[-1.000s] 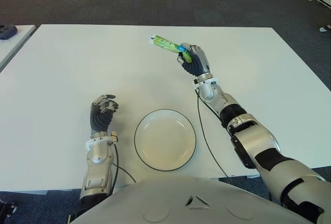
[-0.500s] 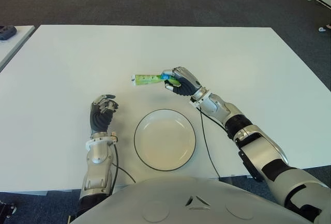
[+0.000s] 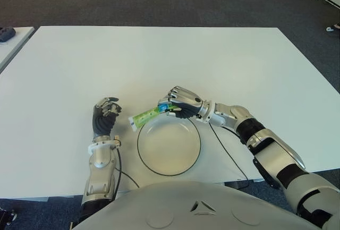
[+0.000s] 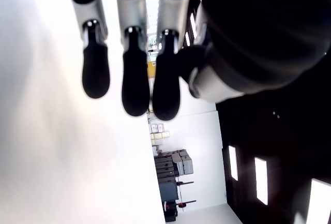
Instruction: Put the toothpaste on the table into the plate.
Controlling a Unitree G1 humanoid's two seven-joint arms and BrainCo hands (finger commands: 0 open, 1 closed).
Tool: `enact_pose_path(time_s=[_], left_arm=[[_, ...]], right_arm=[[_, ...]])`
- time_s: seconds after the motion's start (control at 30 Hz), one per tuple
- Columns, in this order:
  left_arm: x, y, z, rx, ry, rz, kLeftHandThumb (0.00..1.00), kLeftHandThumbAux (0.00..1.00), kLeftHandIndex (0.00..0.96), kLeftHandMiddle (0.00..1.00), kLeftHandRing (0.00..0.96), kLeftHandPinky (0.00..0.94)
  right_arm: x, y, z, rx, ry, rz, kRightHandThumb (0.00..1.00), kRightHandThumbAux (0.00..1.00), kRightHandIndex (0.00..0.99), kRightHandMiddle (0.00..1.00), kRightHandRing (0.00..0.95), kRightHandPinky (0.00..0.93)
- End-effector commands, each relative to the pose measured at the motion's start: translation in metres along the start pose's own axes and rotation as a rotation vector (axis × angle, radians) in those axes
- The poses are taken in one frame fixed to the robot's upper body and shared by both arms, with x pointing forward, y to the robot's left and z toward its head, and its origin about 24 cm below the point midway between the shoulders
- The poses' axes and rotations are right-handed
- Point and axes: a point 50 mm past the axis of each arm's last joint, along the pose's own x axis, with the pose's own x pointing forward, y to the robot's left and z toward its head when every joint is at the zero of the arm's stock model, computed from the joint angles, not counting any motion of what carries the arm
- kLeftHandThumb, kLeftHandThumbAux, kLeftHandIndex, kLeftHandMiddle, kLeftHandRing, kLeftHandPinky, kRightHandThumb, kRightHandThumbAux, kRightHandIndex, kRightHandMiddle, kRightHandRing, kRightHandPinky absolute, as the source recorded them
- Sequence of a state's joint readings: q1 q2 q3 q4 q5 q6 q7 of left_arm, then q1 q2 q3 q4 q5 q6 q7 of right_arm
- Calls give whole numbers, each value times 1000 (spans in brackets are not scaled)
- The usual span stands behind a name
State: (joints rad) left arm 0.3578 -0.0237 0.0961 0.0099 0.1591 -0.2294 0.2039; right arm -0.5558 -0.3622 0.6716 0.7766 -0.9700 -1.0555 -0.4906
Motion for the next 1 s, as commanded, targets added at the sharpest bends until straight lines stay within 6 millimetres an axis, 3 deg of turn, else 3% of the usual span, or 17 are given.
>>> enact_pose_path(time_s=[0.03, 0.53, 0.73, 0.77, 0.8, 0.87, 0.93, 0.97, 1.0], left_arm=[[1, -2, 0, 18, 11, -10, 707, 716, 434, 611, 595, 576], [2, -3, 1, 6, 8, -12, 707, 716, 433, 631, 611, 593], [3, -3, 1, 18, 5, -18, 706, 716, 433, 616, 602, 582], [4, -4, 1, 20, 4, -19, 705, 717, 433, 614, 602, 583], [4, -4, 1, 22, 5, -21, 705, 717, 433, 613, 601, 584], [4, -4, 2, 26, 1, -27, 705, 717, 433, 611, 600, 584], [5, -4, 2, 30, -10, -34, 704, 717, 432, 614, 604, 590], [5, -4, 2, 32, -14, -37, 704, 718, 432, 617, 608, 592], [5, -5, 2, 34, -17, -40, 704, 718, 432, 619, 609, 593]], right_arm=[[0, 0, 2, -49, -55, 79, 712, 715, 442, 861, 866, 887], [-3, -7, 4, -129, -95, 225, 711, 715, 443, 861, 873, 885], [-4, -10, 4, -124, -88, 297, 690, 720, 434, 799, 797, 796], [-5, -11, 3, -121, -85, 311, 519, 669, 452, 745, 743, 747], [-5, -12, 3, -121, -80, 342, 455, 651, 459, 726, 724, 730], [-4, -17, 3, -127, -85, 389, 266, 519, 416, 529, 542, 596], [-3, -21, 4, -142, -92, 427, 197, 474, 373, 472, 502, 580], [-4, -22, 5, -147, -91, 443, 173, 453, 297, 393, 414, 482], [-4, -23, 5, -154, -86, 458, 164, 446, 269, 365, 382, 446]])
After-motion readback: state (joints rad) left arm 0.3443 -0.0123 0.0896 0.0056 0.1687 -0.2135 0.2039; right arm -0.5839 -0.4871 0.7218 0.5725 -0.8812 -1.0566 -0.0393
